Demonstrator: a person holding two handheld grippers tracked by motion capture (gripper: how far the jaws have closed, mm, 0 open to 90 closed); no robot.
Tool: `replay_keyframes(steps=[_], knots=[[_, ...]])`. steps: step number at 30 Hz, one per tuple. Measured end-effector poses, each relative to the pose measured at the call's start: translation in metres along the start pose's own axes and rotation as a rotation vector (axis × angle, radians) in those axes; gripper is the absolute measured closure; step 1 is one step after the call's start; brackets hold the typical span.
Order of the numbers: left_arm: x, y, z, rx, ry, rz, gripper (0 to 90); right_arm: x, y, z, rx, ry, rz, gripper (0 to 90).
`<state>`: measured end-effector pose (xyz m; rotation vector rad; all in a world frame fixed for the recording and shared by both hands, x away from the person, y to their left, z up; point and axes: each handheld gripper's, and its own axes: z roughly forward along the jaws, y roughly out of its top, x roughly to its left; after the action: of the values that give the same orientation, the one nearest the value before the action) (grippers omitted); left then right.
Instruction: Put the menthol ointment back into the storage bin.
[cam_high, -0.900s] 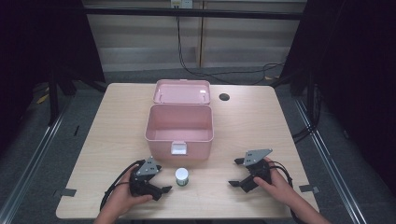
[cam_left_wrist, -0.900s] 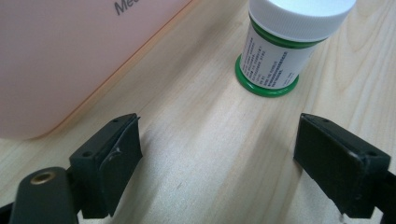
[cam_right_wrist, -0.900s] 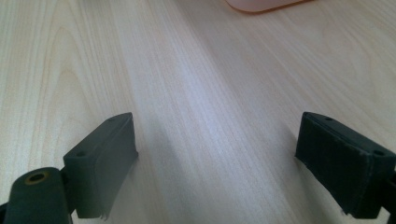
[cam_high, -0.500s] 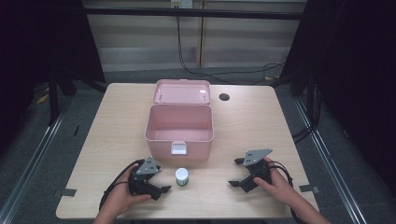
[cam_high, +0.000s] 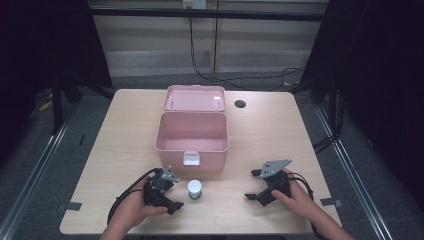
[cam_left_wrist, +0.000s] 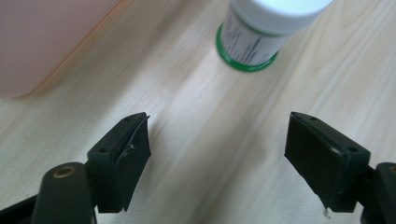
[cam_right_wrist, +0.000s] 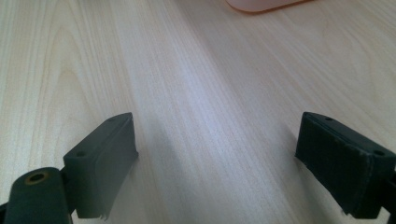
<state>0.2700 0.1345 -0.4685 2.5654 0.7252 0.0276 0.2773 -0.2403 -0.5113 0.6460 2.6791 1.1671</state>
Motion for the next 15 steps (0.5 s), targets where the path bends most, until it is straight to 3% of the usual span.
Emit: replay_keyframes(steps=[3, 7, 15], knots=[[-0.004, 0.01, -0.003, 0.031, 0.0, -0.006, 23.1, 0.0, 0.0, 0.0, 0.0, 0.0, 0.0, 11.5], [-0.006, 0.021, -0.007, 0.041, -0.009, -0.051, 24.9, 0.0, 0.0, 0.0, 0.0, 0.0, 0.0, 11.5], [-0.01, 0.036, -0.008, 0.061, -0.019, -0.04, 27.3, 0.0, 0.0, 0.0, 0.0, 0.0, 0.0, 11.4]])
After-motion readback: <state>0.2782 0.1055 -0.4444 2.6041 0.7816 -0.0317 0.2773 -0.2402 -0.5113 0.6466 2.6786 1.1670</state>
